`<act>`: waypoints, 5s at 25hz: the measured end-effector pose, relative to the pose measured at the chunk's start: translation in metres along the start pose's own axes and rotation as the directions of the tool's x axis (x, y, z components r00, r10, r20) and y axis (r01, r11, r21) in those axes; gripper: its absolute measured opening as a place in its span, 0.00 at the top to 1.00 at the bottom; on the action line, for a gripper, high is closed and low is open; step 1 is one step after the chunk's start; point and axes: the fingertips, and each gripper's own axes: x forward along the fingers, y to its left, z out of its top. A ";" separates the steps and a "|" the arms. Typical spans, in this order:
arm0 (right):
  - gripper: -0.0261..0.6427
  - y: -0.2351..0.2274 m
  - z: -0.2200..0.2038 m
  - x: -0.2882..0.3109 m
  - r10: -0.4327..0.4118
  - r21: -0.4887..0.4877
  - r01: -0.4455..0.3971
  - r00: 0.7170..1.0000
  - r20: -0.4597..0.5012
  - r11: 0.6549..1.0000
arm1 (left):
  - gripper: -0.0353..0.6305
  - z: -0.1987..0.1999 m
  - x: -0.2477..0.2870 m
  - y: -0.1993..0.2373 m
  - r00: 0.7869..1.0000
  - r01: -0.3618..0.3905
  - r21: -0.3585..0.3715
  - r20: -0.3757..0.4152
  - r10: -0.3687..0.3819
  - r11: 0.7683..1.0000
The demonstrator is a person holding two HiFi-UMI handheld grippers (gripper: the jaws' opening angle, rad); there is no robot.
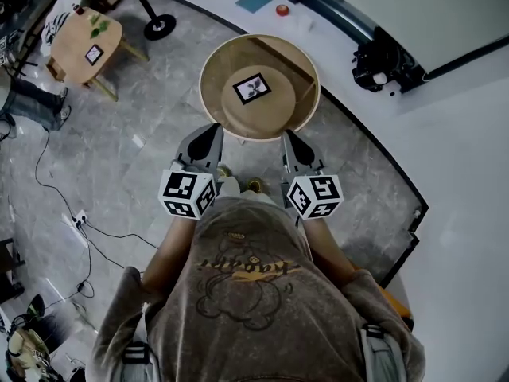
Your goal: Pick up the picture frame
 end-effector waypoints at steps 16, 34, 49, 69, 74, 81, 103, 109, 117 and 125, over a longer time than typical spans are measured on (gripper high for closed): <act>0.93 -0.020 0.006 0.043 -0.008 -0.010 0.008 1.000 -0.015 1.000 | 0.92 0.011 0.046 0.027 1.000 0.010 -0.003 0.014 -0.010 1.000; 0.93 -0.055 0.031 0.134 -0.076 0.022 0.077 0.996 -0.034 0.997 | 0.92 0.032 0.141 0.089 0.997 0.074 -0.020 -0.031 -0.074 0.997; 0.93 -0.080 0.071 0.237 -0.212 0.046 0.212 0.977 0.000 0.976 | 0.92 0.077 0.243 0.155 0.966 0.251 0.055 -0.079 -0.246 0.967; 0.93 -0.116 0.081 0.255 -0.208 0.046 0.210 0.978 -0.033 0.977 | 0.92 0.084 0.290 0.149 0.964 0.252 0.025 -0.095 -0.249 0.967; 0.93 -0.126 0.072 0.261 -0.183 0.042 0.185 0.982 -0.056 0.982 | 0.92 0.068 0.299 0.149 0.963 0.248 0.029 -0.113 -0.244 0.968; 0.93 -0.133 0.045 0.276 -0.171 0.058 0.177 0.980 -0.098 0.982 | 0.92 0.037 0.313 0.162 0.960 0.239 0.017 -0.154 -0.234 0.971; 0.93 -0.199 -0.093 0.338 -0.205 0.070 0.218 0.966 -0.158 0.973 | 0.92 -0.107 0.379 0.201 0.963 0.205 -0.041 -0.173 -0.209 0.978; 0.93 -0.213 -0.130 0.350 -0.216 0.075 0.232 0.961 -0.174 0.970 | 0.92 -0.151 0.392 0.210 0.961 0.206 -0.039 -0.183 -0.209 0.978; 0.93 -0.220 -0.169 0.355 -0.230 0.088 0.252 0.952 -0.204 0.964 | 0.92 -0.192 0.399 0.219 0.953 0.211 -0.033 -0.217 -0.213 0.977; 0.93 -0.220 -0.181 0.354 -0.222 0.111 0.250 0.950 -0.221 0.962 | 0.92 -0.204 0.400 0.213 0.943 0.229 -0.042 -0.239 -0.232 0.973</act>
